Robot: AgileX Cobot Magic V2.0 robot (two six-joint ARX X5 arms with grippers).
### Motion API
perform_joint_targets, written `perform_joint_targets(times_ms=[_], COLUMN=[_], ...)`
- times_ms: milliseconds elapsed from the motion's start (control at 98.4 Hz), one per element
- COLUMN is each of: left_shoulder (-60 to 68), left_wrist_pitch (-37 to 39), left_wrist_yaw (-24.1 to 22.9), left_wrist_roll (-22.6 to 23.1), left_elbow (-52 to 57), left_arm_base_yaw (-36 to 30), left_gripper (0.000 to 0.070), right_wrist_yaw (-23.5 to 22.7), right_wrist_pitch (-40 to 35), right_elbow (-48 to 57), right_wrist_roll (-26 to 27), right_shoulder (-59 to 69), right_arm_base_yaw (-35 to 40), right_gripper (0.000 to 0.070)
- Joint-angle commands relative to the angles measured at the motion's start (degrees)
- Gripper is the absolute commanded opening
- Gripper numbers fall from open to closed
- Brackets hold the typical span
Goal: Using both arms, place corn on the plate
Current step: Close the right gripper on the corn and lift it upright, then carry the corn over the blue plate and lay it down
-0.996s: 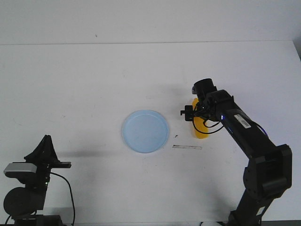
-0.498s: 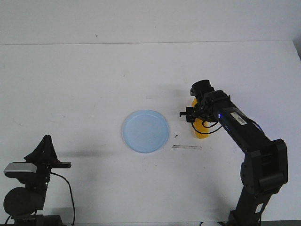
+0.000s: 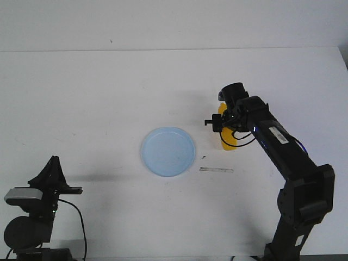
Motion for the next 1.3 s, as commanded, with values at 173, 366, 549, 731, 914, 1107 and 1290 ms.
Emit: perform_joint_targets(times_ms=[173,366,549,731,914,1107,1290], left_shoulder=[-0.13,-0.13,-0.13,-0.13,-0.13,-0.13,-0.13], left_wrist_pitch=[0.57,0.59,0.57,0.57,0.57,0.57,0.57], left_wrist_yaw=[-0.13,-0.13,-0.13,-0.13,-0.13,-0.13,-0.13], left_wrist_roll=[0.70,0.70,0.70,0.70,0.70,0.70,0.70], left_elbow=[0.68,0.68,0.68,0.68,0.68,0.68,0.68], left_arm_base_yaw=[0.15,0.15,0.15,0.15,0.15,0.15,0.15], left_gripper=[0.0001,0.0001,0.0001,0.0001,0.0001,0.0001,0.0001], right_wrist_yaw=[-15.96,-17.49,-17.53,-17.42,-17.27,-16.96,-16.74], right_wrist_pitch=[3.63,4.85,6.62,6.99,7.65,7.61,6.71], right_elbow=[3.17,3.08,3.06,3.06,3.06,3.06,3.06], right_wrist_roll=[1.75,1.75,3.02,4.02,4.28,4.83,5.40], right_shoulder=[-0.02,0.90,4.02,7.13,9.42,9.53,9.53], right_arm_base_yaw=[6.43,14.19,18.51,20.02,20.70,21.46,21.75], right_gripper=[0.0277,0.0277,0.0277,0.0279,0.0282,0.0316,0.0415])
